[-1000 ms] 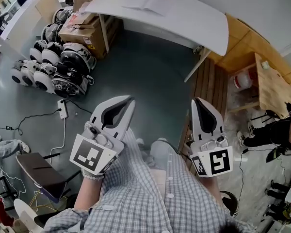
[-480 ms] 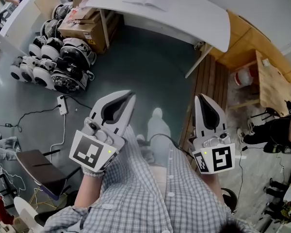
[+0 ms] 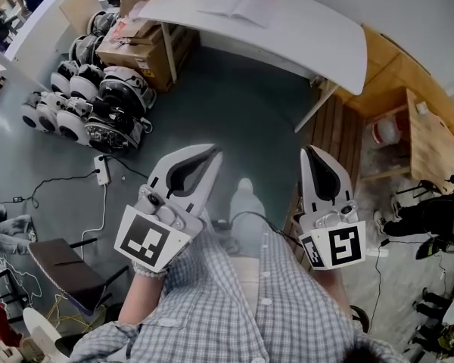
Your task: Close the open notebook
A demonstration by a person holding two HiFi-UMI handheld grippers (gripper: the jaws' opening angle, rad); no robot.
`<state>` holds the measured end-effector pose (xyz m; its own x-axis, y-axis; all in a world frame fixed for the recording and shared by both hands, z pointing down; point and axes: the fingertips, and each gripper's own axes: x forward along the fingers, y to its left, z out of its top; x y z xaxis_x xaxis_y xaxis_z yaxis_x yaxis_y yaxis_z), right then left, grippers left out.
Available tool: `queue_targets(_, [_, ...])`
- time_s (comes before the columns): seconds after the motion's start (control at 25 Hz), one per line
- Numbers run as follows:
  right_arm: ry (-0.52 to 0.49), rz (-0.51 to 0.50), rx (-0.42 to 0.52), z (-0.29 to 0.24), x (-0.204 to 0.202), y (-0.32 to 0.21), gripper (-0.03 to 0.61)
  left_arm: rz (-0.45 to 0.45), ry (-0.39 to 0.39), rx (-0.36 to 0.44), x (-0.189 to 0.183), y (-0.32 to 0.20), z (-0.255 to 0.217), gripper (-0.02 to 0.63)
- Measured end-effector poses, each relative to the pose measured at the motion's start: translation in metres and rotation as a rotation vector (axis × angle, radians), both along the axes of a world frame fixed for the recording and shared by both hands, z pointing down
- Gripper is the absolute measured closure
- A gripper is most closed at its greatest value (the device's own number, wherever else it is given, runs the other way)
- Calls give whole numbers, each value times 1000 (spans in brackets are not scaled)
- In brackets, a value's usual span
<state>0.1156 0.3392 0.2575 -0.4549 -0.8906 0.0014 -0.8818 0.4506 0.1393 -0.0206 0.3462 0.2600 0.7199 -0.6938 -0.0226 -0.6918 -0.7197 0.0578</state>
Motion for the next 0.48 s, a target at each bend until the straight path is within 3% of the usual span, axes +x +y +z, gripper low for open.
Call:
queue_targets(0.2, [12,-32,-10,1,6,-33,558,-34,-14,-7,6,-27,0,606])
queue_targets(0.48, [28,-82,-4,0,5,-79,558,-88,23,21,4,-71,-7,607])
